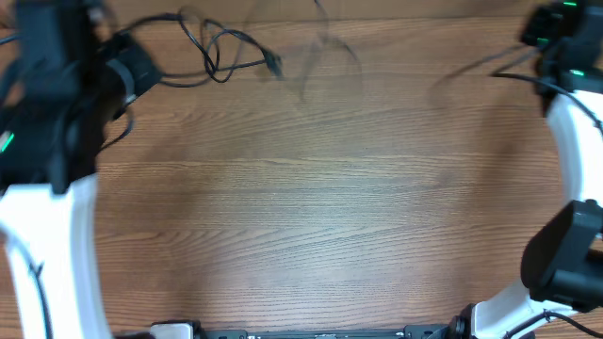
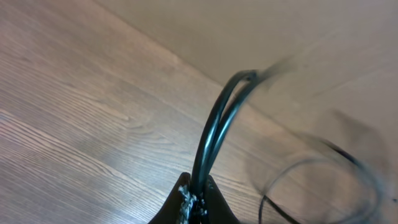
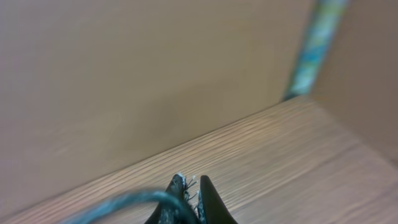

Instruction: Untangle cables

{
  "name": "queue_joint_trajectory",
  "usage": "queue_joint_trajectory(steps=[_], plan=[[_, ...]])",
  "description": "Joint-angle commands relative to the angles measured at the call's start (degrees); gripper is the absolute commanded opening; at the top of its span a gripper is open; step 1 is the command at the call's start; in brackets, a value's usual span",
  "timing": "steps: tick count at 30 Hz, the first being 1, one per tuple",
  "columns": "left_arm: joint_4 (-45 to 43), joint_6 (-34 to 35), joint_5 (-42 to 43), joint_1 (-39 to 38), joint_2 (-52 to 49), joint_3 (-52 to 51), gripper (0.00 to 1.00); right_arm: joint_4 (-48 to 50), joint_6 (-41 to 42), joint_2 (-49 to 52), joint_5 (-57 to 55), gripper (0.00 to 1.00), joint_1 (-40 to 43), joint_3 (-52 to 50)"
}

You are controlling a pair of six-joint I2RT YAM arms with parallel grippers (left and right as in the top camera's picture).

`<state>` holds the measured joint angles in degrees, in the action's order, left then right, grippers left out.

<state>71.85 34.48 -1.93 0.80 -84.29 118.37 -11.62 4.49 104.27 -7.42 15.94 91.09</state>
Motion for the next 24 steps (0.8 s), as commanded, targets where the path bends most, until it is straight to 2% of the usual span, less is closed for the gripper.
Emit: queue_joint_trajectory(steps=[1, 6, 9, 13, 15, 18, 24], plan=[[1.5, -2.4, -7.2, 1.4, 2.1, 0.7, 0.04, 2.3, 0.1, -3.5, -2.4, 0.04, 4.0, 2.5], [2.0, -2.9, -7.8, 1.4, 2.7, 0.7, 0.04, 8.5, -1.0, -3.6, -5.6, 0.04, 9.2, 3.8], [2.1, -2.8, -7.7, 1.4, 2.6, 0.7, 0.04, 18.3, -1.0, -3.6, -7.4, 0.04, 12.6, 5.1], [3.1, -2.8, -8.7, 1.4, 2.6, 0.7, 0.04, 41.4, -1.3, -3.3, -7.1, 0.04, 15.2, 5.6], [6.0, -2.8, -12.1, 1.4, 2.7, 0.7, 0.04, 54.1, -5.7, -2.9, -7.1, 0.04, 16.4, 5.7], [8.0, -3.1, -13.7, 1.9, 2.7, 0.7, 0.04, 51.6, -6.6, -2.7, -7.2, 0.04, 17.3, 5.8], [5.5, -0.7, -17.2, 5.4, 3.6, 0.7, 0.04, 31.6, -6.3, -1.3, -6.1, 0.04, 17.4, 5.8]])
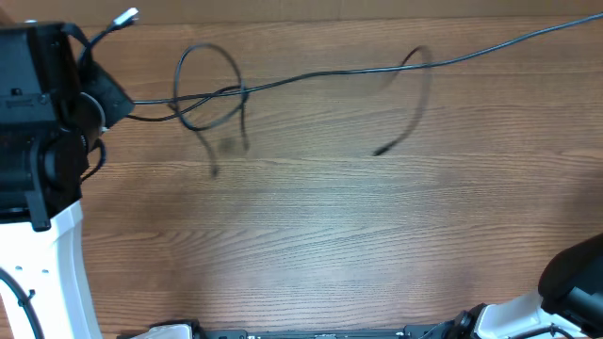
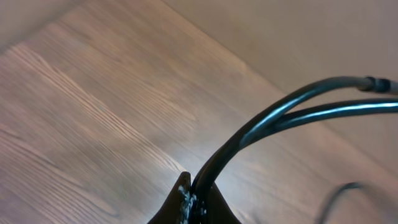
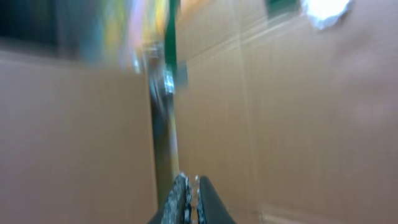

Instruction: Untangle cables

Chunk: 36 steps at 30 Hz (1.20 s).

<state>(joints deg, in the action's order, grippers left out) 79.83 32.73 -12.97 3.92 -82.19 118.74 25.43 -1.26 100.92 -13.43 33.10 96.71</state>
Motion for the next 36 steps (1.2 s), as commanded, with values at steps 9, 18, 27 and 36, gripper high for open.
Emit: queue_joint_trajectory(steps=[9, 18, 27, 36], plan=[[-15.5, -2.2, 20.8, 1.4, -3.2, 0.2, 1.0, -29.2, 3.7, 2.8, 21.3, 1.0, -4.2, 0.1], [-18.4, -7.1, 19.7, -13.6, -20.4, 0.3, 0.97, -44.5, 17.9, 2.8, 26.2, 1.0, -18.0, 0.1], [-1.7, -0.4, -13.7, -24.0, -32.0, 0.2, 1.0, -62.8, 23.4, 3.0, 16.9, 1.0, -36.5, 0.0], [-4.8, 4.0, -6.2, -18.9, -42.9, 0.2, 0.95, -71.0, 34.1, 3.0, 11.6, 1.0, -42.8, -0.4]])
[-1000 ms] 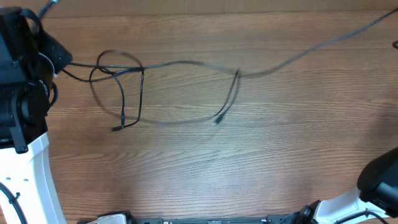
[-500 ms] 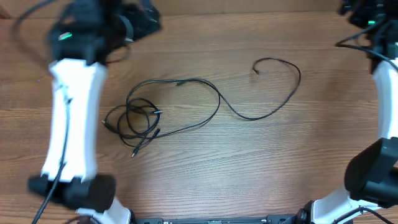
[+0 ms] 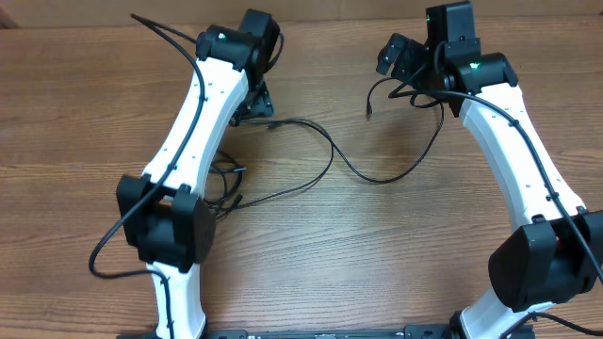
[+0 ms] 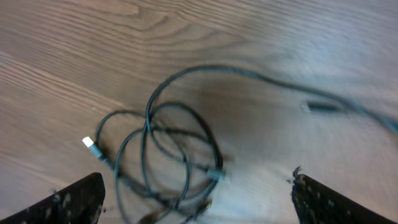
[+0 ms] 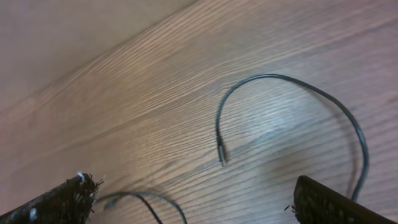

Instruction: Untangle cables

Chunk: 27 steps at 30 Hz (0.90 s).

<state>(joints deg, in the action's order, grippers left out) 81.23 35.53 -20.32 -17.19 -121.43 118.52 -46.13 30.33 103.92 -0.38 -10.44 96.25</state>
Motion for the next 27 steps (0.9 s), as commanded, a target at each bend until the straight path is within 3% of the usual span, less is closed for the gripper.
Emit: queue_joint_trajectory(steps=[1, 4, 8, 11, 15, 22, 27], plan=[[-11.0, -4.1, 3.1, 2.4, -4.9, 0.5, 0.95, 1.0, 0.5, 0.0, 0.5, 1.0, 0.8, -0.1], [-23.6, -31.4, 20.1, 2.3, -8.7, 0.5, 0.99, 2.9, -12.7, 0.0, 11.5, 1.0, 0.7, -0.4], [-24.0, -64.6, 38.0, 1.0, -11.4, 0.5, 1.0, 2.8, -22.7, 0.1, 14.4, 1.0, 0.7, -0.4], [-24.4, -68.6, 33.6, 0.5, -11.5, 0.5, 1.0, 3.5, -23.3, 0.3, 14.4, 1.0, 0.7, -0.4], [-26.5, -72.9, 33.9, 0.2, -12.0, 0.5, 1.0, 5.7, -23.3, 1.7, 14.4, 1.0, 0.7, -0.4], [-35.5, -74.1, 33.2, -3.3, -14.2, 0.4, 0.98, 5.5, -23.4, 4.3, 13.7, 1.0, 0.7, -0.7], [-33.4, -76.6, 31.1, -7.2, -16.9, 0.3, 0.97, 5.4, -22.7, 4.5, 4.8, 1.0, 1.0, -0.5]])
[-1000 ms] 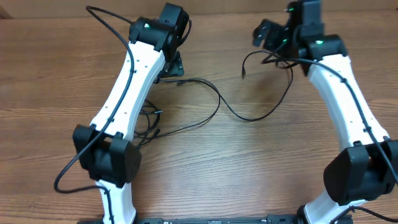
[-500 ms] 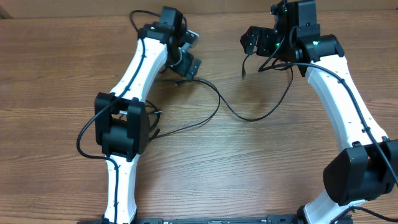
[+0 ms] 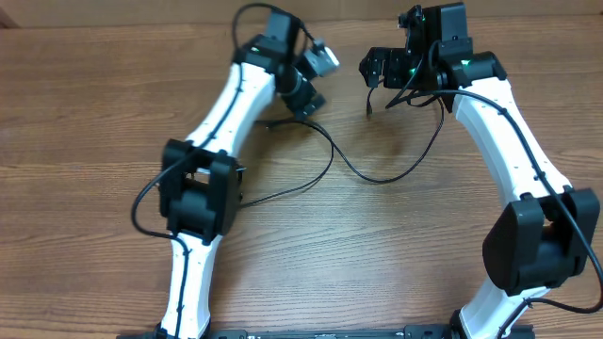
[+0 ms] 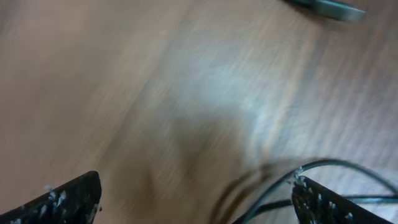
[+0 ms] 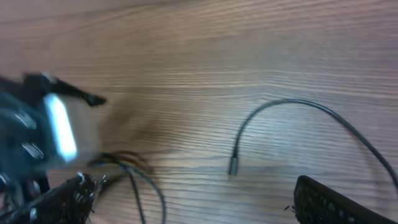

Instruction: Untangle cables

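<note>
A black cable (image 3: pixel 377 179) lies slack on the wooden table, looping from a plug (image 3: pixel 273 122) under my left arm across to the right arm. A second cable end with a small plug (image 5: pixel 234 165) lies below my right gripper (image 5: pixel 191 186), which hangs open above the wood; overhead it is at the back centre (image 3: pixel 377 68). My left gripper (image 4: pixel 195 186) is open too, its view blurred, with a cable strand (image 4: pixel 311 167) by its right finger. Overhead it sits close to the right one (image 3: pixel 309 94).
Another strand (image 3: pixel 283 193) runs from the cable's bend back toward the left arm's lower link (image 3: pixel 200 193). The left arm's white links cover part of the table's left middle. The table's back edge (image 3: pixel 141 26) lies just behind both grippers.
My left gripper has moved to the right along the back of the table, closer to the right gripper. The right gripper has turned a little leftward. Both remain open; the cable lies as before.
At first both grippers were shut on cable at the table's far left and far right. Then the cable hung stretched across the back of the table. Later both grippers were open over the middle with the cables lying slack, as they do now.
</note>
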{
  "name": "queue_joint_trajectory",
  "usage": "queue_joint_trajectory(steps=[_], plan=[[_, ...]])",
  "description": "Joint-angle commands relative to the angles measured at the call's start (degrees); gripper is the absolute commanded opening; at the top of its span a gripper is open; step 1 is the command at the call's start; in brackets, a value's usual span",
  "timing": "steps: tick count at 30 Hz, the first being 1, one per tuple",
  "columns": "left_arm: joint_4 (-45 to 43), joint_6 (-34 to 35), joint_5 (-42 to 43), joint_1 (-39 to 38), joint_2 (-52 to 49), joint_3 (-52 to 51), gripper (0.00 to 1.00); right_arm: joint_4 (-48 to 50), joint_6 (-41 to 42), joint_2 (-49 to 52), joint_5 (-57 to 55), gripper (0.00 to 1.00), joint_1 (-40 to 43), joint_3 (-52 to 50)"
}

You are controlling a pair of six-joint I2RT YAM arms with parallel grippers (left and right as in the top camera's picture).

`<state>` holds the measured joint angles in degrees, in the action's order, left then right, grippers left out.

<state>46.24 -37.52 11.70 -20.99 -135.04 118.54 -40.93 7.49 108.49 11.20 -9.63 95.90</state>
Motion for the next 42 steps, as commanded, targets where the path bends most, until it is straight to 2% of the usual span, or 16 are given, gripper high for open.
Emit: queue_joint_trajectory(steps=[1, 4, 7, 9, 11, 15, 17, 23, 27, 30, 32, 37, 42], plan=[[2.7, -4.2, -1.6, -4.0, -3.5, 0.3, 0.97, 0.1, 1.5, -0.1, -8.1, 1.0, 0.5, 0.2], [4.7, -4.7, -3.7, -5.7, -4.0, 0.3, 0.97, -0.9, 11.4, -0.2, -8.6, 1.0, 2.7, 1.6], [5.9, -4.3, -5.2, -6.5, -3.7, 0.5, 0.98, -3.2, 19.9, -0.2, -3.6, 1.0, 6.3, 3.9], [6.8, 0.1, -7.6, -6.9, -3.2, 1.1, 0.98, -5.0, 24.4, -0.2, 0.7, 0.98, 8.9, 5.4], [8.2, 3.3, -6.6, -6.9, -2.4, 2.0, 0.95, -5.0, 25.2, -0.3, 4.6, 0.98, 10.7, 5.6], [13.4, -1.3, -1.8, -7.0, 0.3, 4.1, 0.97, -6.4, 25.0, -0.3, 3.0, 0.97, 12.3, 5.6], [17.0, -3.4, -2.1, -7.3, 2.2, 6.1, 1.0, -7.3, 22.8, -0.3, 1.7, 0.97, 12.3, 5.6], [21.8, -5.6, -2.3, -7.6, 6.6, 8.8, 1.0, -8.5, 19.3, -0.3, -0.9, 1.0, 12.2, 5.6], [25.8, -14.5, 1.9, -7.7, 6.9, 8.4, 1.0, -7.5, 12.7, -0.3, -1.3, 1.0, 12.2, 5.6], [24.1, -18.7, 5.3, -7.7, 6.8, 5.7, 0.98, -7.4, 8.2, -0.3, -1.4, 1.0, 12.7, 5.6], [21.6, -20.8, 6.4, -7.7, 6.4, 3.6, 0.96, -7.4, 8.1, -0.3, -2.6, 1.0, 13.6, 5.6], [15.4, -20.8, 6.4, -8.0, 5.6, -3.9, 0.96, -6.9, 8.8, -0.3, -3.5, 1.0, 16.2, 5.6], [14.6, -20.4, 6.3, -8.0, 5.6, -8.7, 0.96, -6.8, 8.9, -0.3, -3.5, 1.0, 18.1, 5.6]])
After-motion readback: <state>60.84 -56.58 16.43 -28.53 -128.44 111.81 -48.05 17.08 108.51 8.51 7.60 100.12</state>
